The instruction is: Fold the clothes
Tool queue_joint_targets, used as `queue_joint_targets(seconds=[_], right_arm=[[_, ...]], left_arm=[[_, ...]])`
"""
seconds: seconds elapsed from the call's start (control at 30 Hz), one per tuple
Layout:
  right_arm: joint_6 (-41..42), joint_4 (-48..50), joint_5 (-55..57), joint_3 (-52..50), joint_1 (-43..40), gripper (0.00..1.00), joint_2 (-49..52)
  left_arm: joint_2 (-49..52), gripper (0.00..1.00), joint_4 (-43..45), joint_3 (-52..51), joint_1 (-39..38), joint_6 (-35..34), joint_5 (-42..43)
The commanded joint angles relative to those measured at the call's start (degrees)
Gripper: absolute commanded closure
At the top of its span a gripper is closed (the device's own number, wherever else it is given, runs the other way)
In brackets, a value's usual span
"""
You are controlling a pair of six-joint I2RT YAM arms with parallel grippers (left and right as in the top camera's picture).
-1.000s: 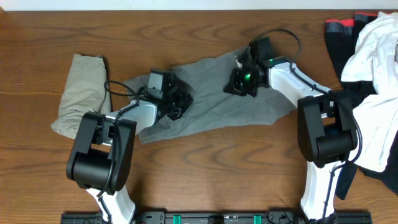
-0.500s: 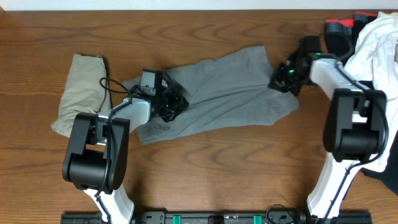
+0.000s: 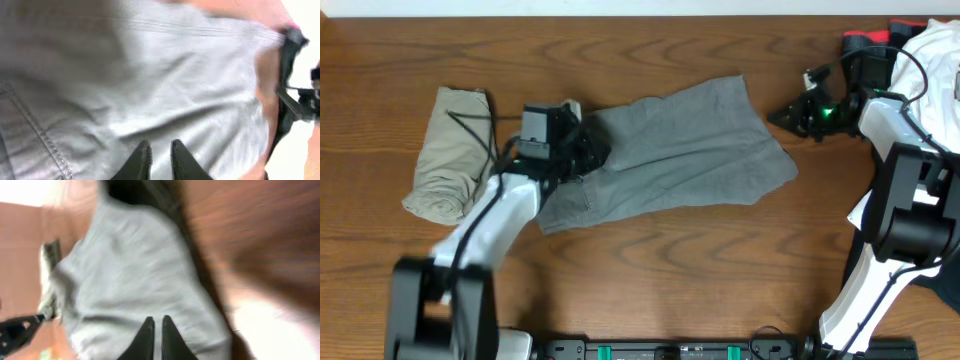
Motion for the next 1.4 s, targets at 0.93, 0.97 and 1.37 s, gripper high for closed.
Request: queue_joint_targets(seconds=[0.93, 0.97, 1.37], right_arm=[[-31.19, 10.97, 49.11, -0.20, 34.05, 0.14, 2.54], [-34.27, 11.15, 50.16, -0.20, 34.03, 0.11, 2.64], [-42.18, 10.10, 57.16, -0.15, 23.96, 0.01, 2.62]], left_arm=[[6.69, 0.27, -18.95, -0.02, -3.39, 35.36, -16.00], [7.48, 0.26, -19.19, -0.02, -3.39, 35.34, -16.63], [11.87, 0.31, -23.34, -0.02, -3.32, 34.03, -20.26]])
